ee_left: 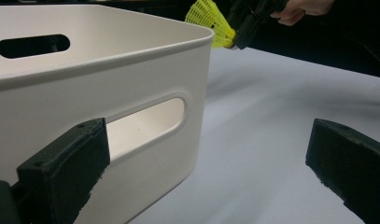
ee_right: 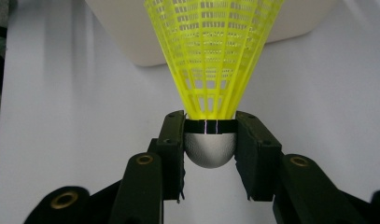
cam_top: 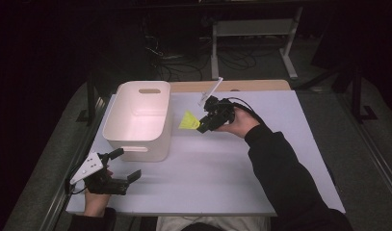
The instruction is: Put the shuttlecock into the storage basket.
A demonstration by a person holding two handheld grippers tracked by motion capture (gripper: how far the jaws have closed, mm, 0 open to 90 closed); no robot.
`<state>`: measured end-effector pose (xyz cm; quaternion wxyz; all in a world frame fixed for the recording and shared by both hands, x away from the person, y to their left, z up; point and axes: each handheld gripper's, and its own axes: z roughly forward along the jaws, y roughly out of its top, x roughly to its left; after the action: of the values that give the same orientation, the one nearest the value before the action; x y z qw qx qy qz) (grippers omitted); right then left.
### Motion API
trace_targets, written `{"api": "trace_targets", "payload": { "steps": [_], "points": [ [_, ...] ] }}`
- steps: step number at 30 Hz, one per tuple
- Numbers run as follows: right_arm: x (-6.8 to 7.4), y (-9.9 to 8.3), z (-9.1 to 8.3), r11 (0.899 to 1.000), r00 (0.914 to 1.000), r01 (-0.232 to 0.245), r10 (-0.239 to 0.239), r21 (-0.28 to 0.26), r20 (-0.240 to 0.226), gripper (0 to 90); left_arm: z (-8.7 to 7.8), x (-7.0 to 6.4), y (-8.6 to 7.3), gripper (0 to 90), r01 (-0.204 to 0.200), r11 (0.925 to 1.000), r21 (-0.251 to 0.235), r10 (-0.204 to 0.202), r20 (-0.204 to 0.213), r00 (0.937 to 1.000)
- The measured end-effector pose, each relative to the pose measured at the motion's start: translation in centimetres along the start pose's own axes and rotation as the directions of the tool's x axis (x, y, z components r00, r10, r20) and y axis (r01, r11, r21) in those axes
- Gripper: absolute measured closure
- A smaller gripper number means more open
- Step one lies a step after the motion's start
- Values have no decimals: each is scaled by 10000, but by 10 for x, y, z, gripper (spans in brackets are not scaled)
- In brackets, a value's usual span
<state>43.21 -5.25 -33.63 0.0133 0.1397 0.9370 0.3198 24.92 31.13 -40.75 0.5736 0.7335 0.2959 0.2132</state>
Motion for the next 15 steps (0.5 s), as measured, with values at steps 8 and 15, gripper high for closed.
{"api": "trace_targets", "payload": {
  "steps": [8, 15],
  "points": [
    [4, 8, -11, 9998, 9998, 177, -176, -128, 88, 632, 0, 0, 0, 0, -2, 10000, -3, 2, -2, 10000],
    [6, 17, -24, 9990, 9992, 317, -310, -324, 234, 632, 0, 0, 0, 0, -3, 10000, -6, 4, 18, 10000]
  ]
}}
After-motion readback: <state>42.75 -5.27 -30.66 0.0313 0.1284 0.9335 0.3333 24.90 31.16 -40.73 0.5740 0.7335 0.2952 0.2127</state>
